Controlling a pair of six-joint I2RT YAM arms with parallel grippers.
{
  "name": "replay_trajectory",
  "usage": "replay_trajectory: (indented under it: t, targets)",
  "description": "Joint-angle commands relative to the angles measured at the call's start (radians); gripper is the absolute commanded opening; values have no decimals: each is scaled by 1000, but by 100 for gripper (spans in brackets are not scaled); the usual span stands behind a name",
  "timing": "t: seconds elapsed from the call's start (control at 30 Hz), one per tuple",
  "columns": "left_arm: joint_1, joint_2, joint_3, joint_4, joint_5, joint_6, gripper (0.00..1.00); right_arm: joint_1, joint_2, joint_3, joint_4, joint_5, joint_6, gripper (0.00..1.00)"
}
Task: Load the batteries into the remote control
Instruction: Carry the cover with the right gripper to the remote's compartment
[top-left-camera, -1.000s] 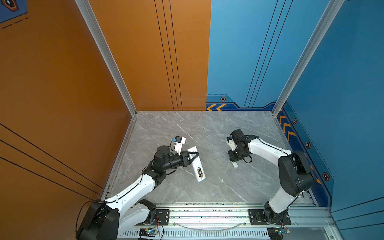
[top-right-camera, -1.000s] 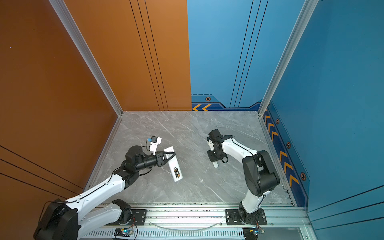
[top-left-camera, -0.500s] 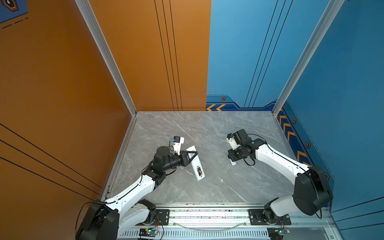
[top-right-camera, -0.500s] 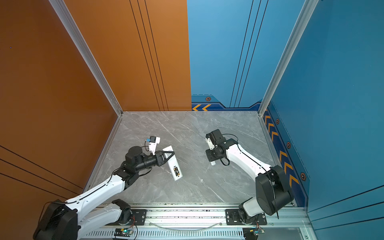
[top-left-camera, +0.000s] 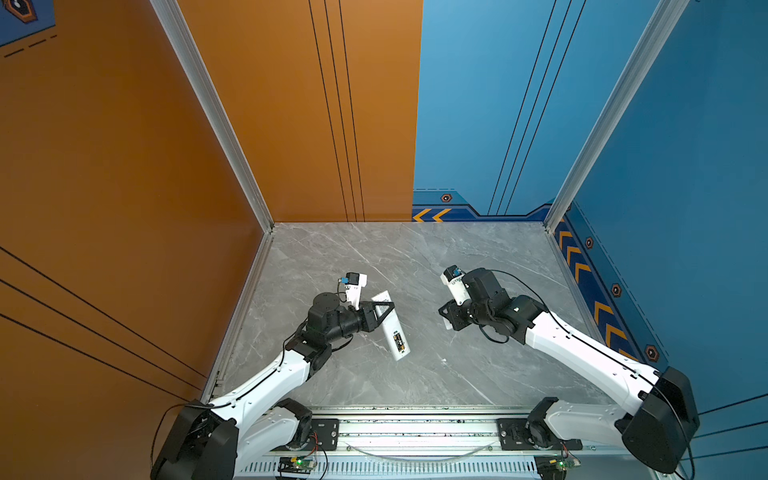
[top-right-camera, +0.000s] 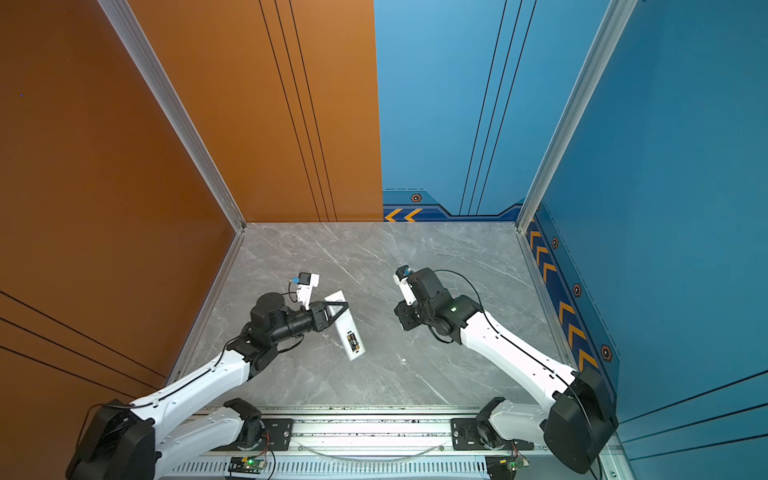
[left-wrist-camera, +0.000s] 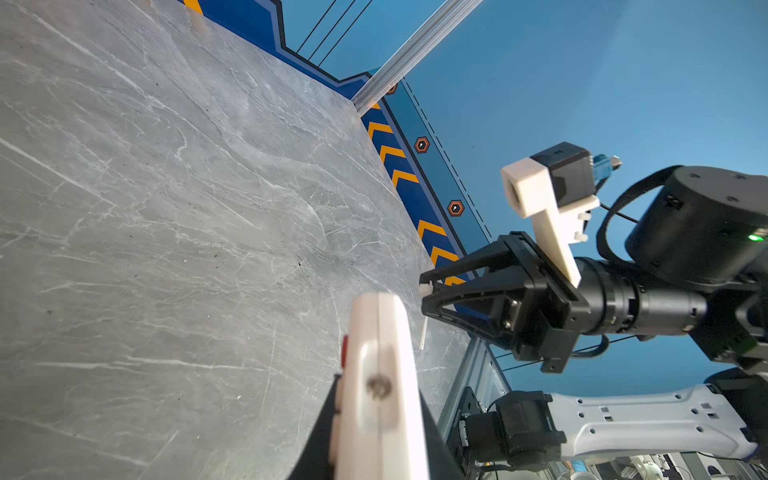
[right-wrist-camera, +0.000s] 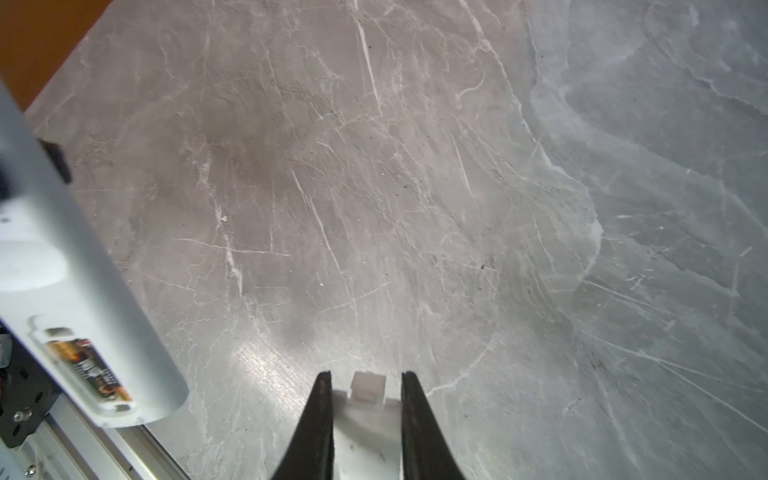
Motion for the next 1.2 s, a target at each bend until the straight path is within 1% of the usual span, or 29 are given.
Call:
replay_trajectory:
  t: [0.0, 0.17, 0.33, 0.53, 0.7, 0.93, 1.17]
  targets:
    - [10, -23, -7, 14, -14, -18, 0, 50, -33, -9, 47, 23, 36, 9]
    - [23, -29, -9, 23, -6, -29, 0, 107, -75, -41, 111, 37, 61, 8]
    - [31, -30, -11, 28, -5, -38, 0, 175, -125, -79, 185, 78, 71, 8]
    - [38, -36, -14, 32, -8, -44, 0, 234, -147, -97, 244, 110, 91, 8]
    - [42, -42, -19, 34, -12, -52, 0, 285, -133, -112, 300, 136, 104, 8]
    - [55, -48, -25, 34, -2, -60, 0, 320, -108, -107, 352, 144, 124, 7]
    - [65, -53, -28, 37, -3, -65, 0, 353, -46, -92, 389, 144, 140, 7]
